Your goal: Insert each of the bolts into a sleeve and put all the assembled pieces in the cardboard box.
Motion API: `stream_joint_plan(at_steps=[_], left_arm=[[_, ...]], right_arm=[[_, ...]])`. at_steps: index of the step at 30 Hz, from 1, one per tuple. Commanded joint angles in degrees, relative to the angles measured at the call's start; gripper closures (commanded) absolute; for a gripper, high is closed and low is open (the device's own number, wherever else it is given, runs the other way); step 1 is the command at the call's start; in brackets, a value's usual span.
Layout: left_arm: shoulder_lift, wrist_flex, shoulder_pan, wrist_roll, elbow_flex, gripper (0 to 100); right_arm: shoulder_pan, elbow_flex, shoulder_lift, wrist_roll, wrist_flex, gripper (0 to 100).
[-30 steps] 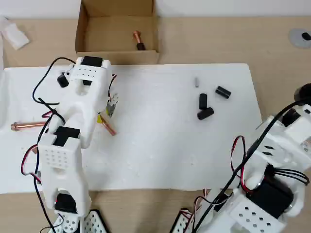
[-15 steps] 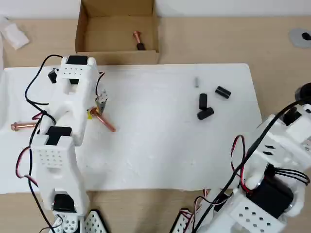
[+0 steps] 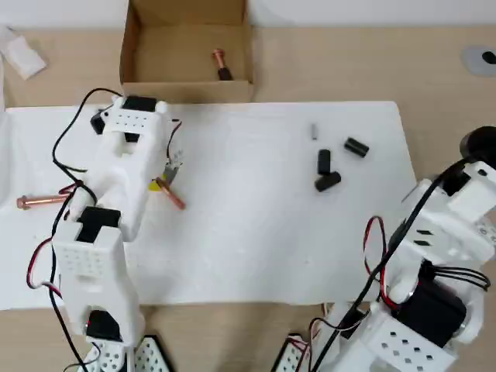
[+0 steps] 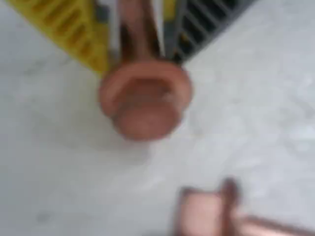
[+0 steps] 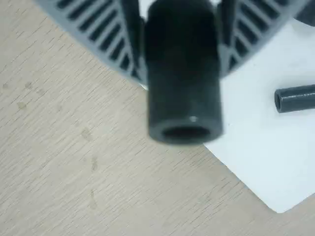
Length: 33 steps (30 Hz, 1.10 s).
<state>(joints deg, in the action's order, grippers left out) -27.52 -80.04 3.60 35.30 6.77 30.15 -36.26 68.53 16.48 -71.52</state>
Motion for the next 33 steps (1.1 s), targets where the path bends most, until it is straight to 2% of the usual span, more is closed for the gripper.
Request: stream_joint_plan(at_steps=[1, 10, 13, 18, 22, 24, 29, 33], left_arm=[[0.40, 0.26, -2.64, 0.70, -1.85, 95], [0.40, 0.53, -5.01, 2.11, -2.11, 96], [0.48, 0.53, -4.75, 1.58, -1.49, 100], [1.89, -3.34, -1.23, -10.29, 7.03, 99], [5.14, -11.78, 3.08, -24.00, 20.22, 99], [7.69, -16.35, 3.96, -28.66, 28.75, 99], [17.63, -20.40, 3.87, -34.20, 48.44, 99], [27.74, -20.40, 3.87, -36.48, 55.74, 99]], right_arm=[[-0.75, 0.13, 0.40, -0.35, 1.67, 98.9], [-0.92, 0.13, 0.40, -0.35, 1.67, 98.9], [-0.92, 0.13, 0.40, -0.35, 1.67, 98.9], [-1.98, 0.13, 0.40, -0.09, 1.76, 98.9], [-8.57, 0.40, 0.40, 1.32, 1.76, 98.9], [-13.23, 0.48, 0.57, 3.16, 2.64, 98.9], [-24.75, 1.19, 0.92, 4.48, 5.10, 98.9], [-32.92, 1.19, 0.92, 2.99, 5.54, 98.9]])
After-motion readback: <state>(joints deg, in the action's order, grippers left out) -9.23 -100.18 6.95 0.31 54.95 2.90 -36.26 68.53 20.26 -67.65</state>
